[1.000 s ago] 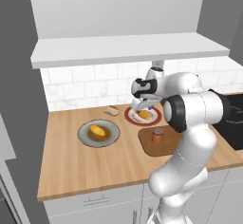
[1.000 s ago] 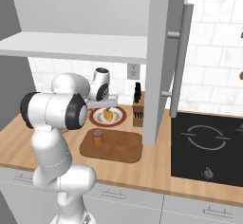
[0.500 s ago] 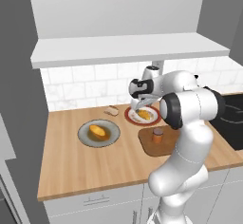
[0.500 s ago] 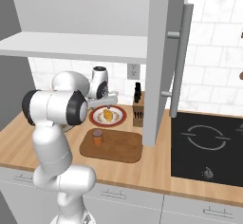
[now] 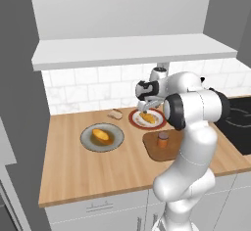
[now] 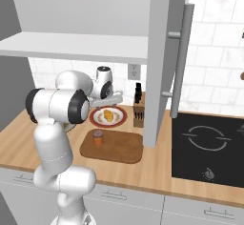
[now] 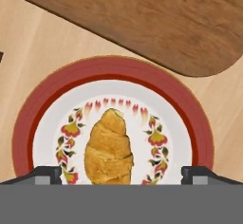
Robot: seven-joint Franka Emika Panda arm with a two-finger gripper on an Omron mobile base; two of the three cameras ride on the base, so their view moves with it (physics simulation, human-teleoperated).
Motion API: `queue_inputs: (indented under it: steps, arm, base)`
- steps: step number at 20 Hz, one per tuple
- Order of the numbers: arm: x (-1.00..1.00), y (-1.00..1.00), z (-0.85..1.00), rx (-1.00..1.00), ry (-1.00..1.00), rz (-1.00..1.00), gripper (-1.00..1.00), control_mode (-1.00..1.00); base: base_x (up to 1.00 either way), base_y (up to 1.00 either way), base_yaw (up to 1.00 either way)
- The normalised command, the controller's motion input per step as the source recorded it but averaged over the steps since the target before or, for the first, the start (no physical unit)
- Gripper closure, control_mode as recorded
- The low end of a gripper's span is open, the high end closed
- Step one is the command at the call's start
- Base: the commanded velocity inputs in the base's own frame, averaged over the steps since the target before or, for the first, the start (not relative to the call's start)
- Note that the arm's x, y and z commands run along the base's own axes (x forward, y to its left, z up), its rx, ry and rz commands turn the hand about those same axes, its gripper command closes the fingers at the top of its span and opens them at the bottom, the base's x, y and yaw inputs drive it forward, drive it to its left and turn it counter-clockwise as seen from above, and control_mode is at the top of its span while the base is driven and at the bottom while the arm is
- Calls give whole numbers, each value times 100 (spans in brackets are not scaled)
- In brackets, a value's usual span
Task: From the different types of pastries on the counter, select a croissant and place it on the cutting board. Then retrieve a jar of jam from the cabinet and place it alongside the croissant on the cutting board.
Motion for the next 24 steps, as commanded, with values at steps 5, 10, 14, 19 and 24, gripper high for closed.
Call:
queue_inputs:
  steps: [5, 10, 14, 19, 24]
  arm:
    - [26, -47, 0, 0, 0, 17, -100, -100]
    - [3, -8, -12, 0, 0, 15, -100, -100]
    - [0, 0, -38, 0, 1, 15, -100, -100]
    - [1, -6, -50, 0, 0, 19, -100, -100]
    - [7, -3, -63, -2, 0, 19, -100, -100]
  base:
    - [0, 0, 0]
    - [0, 0, 0]
    - [0, 0, 0]
    - [0, 0, 0]
    - [0, 0, 0]
